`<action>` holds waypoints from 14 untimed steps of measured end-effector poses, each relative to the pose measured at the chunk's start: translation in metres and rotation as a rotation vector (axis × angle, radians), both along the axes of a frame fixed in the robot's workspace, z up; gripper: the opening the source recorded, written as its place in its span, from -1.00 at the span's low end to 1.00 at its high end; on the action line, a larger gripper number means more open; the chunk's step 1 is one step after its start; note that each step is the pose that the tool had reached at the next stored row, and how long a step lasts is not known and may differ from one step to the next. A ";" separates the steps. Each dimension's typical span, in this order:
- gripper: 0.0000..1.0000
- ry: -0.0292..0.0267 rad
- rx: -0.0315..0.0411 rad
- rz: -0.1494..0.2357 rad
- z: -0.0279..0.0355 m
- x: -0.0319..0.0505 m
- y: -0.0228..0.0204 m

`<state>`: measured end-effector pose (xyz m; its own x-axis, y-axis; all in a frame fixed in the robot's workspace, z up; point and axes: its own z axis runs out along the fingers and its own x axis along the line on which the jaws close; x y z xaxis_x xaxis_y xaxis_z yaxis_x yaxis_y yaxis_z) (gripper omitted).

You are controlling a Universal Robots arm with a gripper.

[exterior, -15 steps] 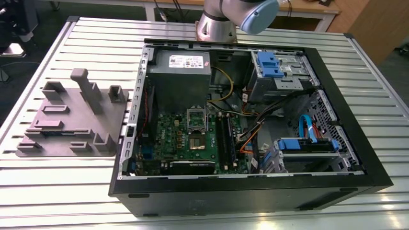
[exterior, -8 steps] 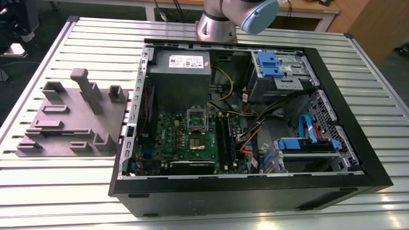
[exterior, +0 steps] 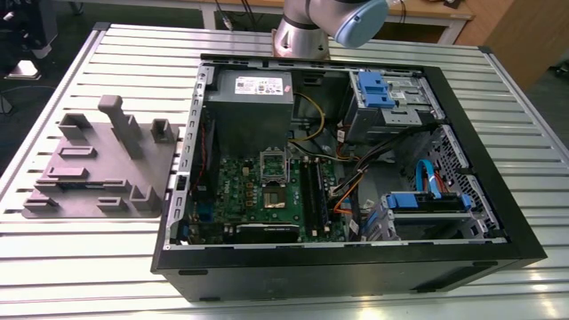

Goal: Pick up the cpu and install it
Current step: 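Pick up the cpu and move it towards the insertion slot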

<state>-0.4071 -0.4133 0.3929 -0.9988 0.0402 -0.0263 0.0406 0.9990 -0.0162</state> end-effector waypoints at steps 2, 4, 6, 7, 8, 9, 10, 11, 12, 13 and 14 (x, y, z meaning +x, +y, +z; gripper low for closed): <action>-0.05 0.0000 0.0000 0.000 0.0000 0.0002 0.0000; -0.05 0.0000 0.0000 0.000 0.0000 0.0008 0.0000; -0.05 0.0000 0.0000 0.000 0.0000 0.0012 0.0000; -0.05 0.0000 0.0000 0.000 0.0000 0.0013 0.0000; -0.05 0.0001 0.0000 0.000 0.0000 0.0014 0.0000; -0.05 0.0000 0.0000 0.000 0.0000 0.0016 0.0000; -0.05 0.0000 0.0000 0.000 0.0000 0.0018 0.0000; -0.05 0.0001 -0.0001 0.000 0.0000 0.0020 0.0000; -0.05 0.0000 0.0000 0.000 0.0000 0.0022 0.0000; -0.05 0.0001 0.0000 0.000 0.0001 0.0024 0.0000; -0.05 0.0001 0.0000 0.000 0.0001 0.0027 0.0000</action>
<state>-0.4044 -0.4133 0.3930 -0.9988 0.0401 -0.0262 0.0406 0.9990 -0.0162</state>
